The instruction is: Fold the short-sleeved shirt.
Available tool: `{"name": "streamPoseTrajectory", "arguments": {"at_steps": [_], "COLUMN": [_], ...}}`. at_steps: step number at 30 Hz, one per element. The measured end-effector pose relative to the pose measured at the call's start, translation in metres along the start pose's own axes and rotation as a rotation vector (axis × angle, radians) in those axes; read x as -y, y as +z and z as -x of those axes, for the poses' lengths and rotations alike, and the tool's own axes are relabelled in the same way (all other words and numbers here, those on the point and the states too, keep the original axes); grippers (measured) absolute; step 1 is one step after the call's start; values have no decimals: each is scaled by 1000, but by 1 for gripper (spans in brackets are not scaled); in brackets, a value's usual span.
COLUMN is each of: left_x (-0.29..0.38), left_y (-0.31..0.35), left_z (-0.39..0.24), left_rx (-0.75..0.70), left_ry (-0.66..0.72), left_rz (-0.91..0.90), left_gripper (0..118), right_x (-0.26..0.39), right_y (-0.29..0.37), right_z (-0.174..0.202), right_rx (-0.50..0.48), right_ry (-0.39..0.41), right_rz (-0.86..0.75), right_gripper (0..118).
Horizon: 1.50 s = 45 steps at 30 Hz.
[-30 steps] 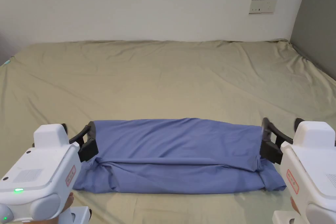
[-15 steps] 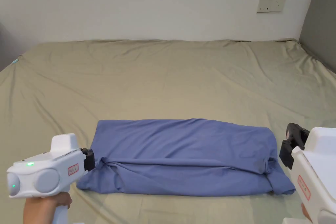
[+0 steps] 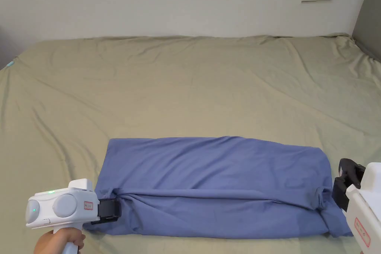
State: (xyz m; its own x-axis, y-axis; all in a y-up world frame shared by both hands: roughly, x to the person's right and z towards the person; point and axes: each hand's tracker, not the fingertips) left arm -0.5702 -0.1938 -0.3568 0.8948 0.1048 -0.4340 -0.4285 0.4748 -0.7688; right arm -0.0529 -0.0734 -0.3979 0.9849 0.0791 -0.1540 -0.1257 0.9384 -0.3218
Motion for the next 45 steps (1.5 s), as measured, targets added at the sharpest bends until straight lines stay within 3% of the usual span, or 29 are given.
{"name": "streamPoseTrajectory", "arguments": {"at_steps": [1,3,5,7,10,16,18,20,21,22,23,25,26,28,30,31,32,34,40,45], "left_x": [2,7,14,16,15,10,5,1,1,2,2,4,5,8,7,8,9,12,35,86], "left_y": [-3,-8,-9,-6,-1,24,32,37,40,42,42,42,42,42,37,38,38,42,73,112], "left_z": [-1,-4,-10,-10,-7,-12,-11,-11,-13,-15,-16,-16,-16,-17,-12,-11,-9,-6,15,34], "left_rx": [5,6,-102,-81,-19,1,23,33,32,30,28,28,27,25,23,23,25,21,82,82], "left_ry": [-9,-18,-71,-95,-61,-91,-82,-81,-81,-82,-82,-77,-73,-69,-62,-57,-51,-33,91,113], "left_rz": [16,54,27,18,31,-7,-31,-40,-43,-45,-46,-42,-40,-39,-40,-43,-45,-51,-97,-103], "left_gripper": [89,56,37,23,10,8,7,7,7,7,7,7,7,7,7,7,7,7,7,7], "right_x": [2,6,12,17,28,68,81,92,99,103,107,115,118,123,116,113,107,98,81,90], "right_y": [-4,-10,-14,-21,-33,-79,-97,-111,-119,-125,-131,-140,-145,-147,-136,-134,-121,-110,-66,-14], "right_z": [1,2,1,0,-7,-37,-47,-50,-52,-51,-50,-45,-42,-37,-36,-34,-24,-21,-48,-68], "right_rx": [-1,0,1,6,18,62,61,52,38,29,22,14,10,-22,-60,-84,-117,-75,-125,-136], "right_ry": [0,2,6,6,-6,-90,-110,-114,-129,-122,-121,-108,-98,-73,-103,-112,-109,-54,-146,-147], "right_rz": [11,30,48,77,153,389,474,551,573,604,631,644,659,671,634,630,620,591,532,537], "right_gripper": [2,2,2,2,2,5,35,78,94,103,105,104,95,73,27,20,20,20,20,20]}}
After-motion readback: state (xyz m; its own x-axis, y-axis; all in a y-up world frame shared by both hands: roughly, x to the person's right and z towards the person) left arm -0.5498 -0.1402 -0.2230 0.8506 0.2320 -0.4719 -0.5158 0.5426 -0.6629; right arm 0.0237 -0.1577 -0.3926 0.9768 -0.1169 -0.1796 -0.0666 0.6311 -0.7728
